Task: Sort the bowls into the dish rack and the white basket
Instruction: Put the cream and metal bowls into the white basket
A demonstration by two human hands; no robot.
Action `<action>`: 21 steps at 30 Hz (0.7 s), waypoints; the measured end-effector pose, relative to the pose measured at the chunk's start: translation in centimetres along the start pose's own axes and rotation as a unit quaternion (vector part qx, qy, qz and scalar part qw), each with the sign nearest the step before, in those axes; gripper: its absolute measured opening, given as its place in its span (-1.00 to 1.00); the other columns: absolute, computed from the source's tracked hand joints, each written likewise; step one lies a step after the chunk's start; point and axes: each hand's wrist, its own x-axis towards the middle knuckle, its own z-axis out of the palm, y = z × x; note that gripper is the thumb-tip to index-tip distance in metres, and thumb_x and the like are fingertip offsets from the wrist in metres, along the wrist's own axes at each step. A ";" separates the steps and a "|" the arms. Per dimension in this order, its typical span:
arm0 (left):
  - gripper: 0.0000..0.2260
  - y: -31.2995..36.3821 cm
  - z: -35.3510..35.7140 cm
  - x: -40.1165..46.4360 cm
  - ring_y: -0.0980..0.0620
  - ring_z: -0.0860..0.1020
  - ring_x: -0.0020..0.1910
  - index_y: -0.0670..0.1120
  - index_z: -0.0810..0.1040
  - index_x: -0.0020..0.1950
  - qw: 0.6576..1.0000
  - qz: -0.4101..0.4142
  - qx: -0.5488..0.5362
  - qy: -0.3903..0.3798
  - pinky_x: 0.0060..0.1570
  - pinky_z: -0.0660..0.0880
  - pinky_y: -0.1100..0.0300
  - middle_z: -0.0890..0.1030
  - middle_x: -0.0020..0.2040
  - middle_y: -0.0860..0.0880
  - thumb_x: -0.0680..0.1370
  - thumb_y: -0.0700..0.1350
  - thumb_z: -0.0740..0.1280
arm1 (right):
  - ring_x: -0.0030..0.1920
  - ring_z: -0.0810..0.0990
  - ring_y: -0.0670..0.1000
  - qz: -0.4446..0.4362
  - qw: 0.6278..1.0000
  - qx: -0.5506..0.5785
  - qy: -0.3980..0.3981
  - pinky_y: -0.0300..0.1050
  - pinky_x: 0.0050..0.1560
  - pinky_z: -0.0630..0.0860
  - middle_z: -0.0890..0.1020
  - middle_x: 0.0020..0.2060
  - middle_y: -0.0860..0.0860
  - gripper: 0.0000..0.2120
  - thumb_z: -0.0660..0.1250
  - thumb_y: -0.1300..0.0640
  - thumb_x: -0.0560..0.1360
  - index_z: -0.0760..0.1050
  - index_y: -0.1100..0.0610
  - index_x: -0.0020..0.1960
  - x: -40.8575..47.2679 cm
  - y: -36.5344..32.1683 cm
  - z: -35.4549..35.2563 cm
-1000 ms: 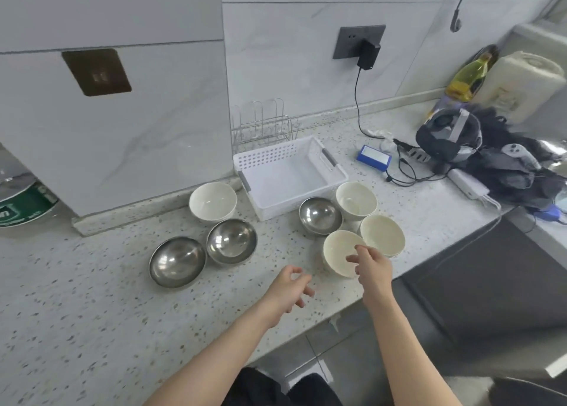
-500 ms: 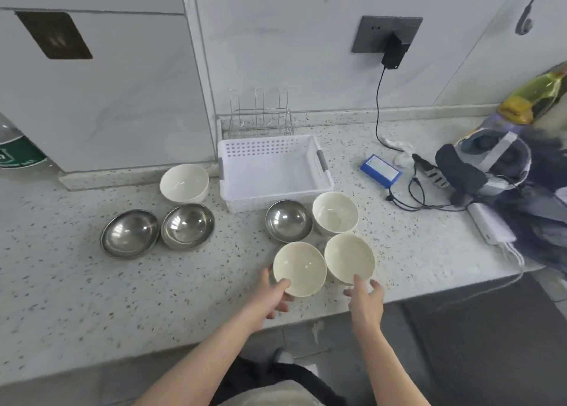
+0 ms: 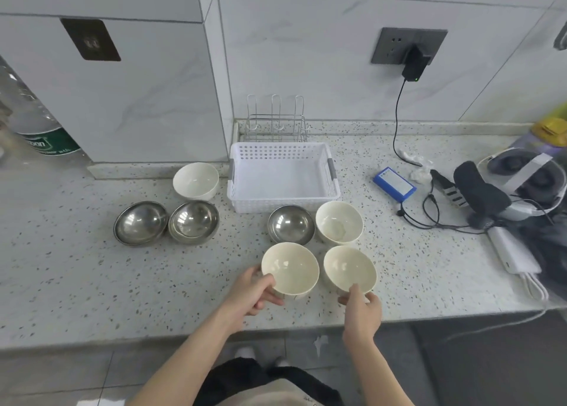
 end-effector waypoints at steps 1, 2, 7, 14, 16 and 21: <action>-0.59 0.4 -0.4 -0.1 0.16 0.39 -0.59 -0.01 0.40 0.34 1.000 0.008 -0.006 -0.004 -0.59 0.18 0.32 0.72 -0.20 -0.23 0.50 -0.22 0.24 | -0.14 0.59 -0.10 -0.004 1.000 0.010 0.014 -0.12 -0.24 0.34 0.70 -0.31 0.05 -0.62 0.25 0.01 0.47 0.45 0.14 0.24 -0.2 -0.1 0.0; -0.61 0.8 -0.7 -0.1 0.16 0.40 -0.59 0.01 0.42 0.32 1.000 0.016 -0.012 -0.007 -0.59 0.17 0.32 0.72 -0.20 -0.24 0.49 -0.22 0.24 | -0.14 0.59 -0.11 -0.008 0.999 0.021 0.026 -0.11 -0.23 0.33 0.69 -0.33 0.04 -0.61 0.25 0.01 0.46 0.46 0.13 0.24 -0.4 -0.2 0.0; -0.68 3.1 -2.1 0.6 0.14 0.38 -0.58 0.03 0.51 0.20 0.998 0.055 -0.035 -0.003 -0.57 0.16 0.29 0.71 -0.20 -0.26 0.46 -0.18 0.26 | -0.15 0.53 -0.22 -0.053 0.993 0.067 0.082 -0.09 -0.13 0.32 0.69 -0.36 0.03 -0.57 0.25 0.01 0.42 0.44 0.06 0.26 -1.8 -0.7 0.2; -0.66 5.1 -4.8 1.9 0.07 0.55 -0.47 0.02 0.46 0.27 0.989 0.115 -0.048 0.080 -0.60 0.21 0.32 0.72 -0.23 -0.21 0.51 -0.22 0.25 | -0.16 0.56 -0.10 -0.107 0.989 0.096 0.029 -0.14 -0.24 0.37 0.68 -0.39 0.04 -0.55 0.24 0.02 0.35 0.47 0.10 0.22 -1.7 -4.1 3.3; -0.63 5.5 -5.6 2.1 0.05 0.65 -0.40 0.03 0.44 0.31 0.984 0.134 -0.046 0.107 -0.61 0.23 0.35 0.72 -0.25 -0.18 0.52 -0.21 0.28 | -0.23 0.56 -0.10 -0.117 0.988 0.103 0.006 -0.12 -0.21 0.38 0.68 -0.39 0.07 -0.57 0.25 0.04 0.35 0.50 0.15 0.18 -1.4 -5.5 4.7; -0.60 7.0 -7.4 3.0 0.00 0.71 -0.27 0.01 0.45 0.35 0.974 0.162 -0.063 0.143 -0.60 0.28 0.36 0.72 -0.26 -0.12 0.53 -0.21 0.32 | -0.43 0.58 -0.22 -0.167 0.981 0.085 -0.049 -0.17 -0.29 0.37 0.65 -0.32 0.15 -0.71 0.26 0.11 0.37 0.55 0.18 0.05 -0.5 -9.3 7.8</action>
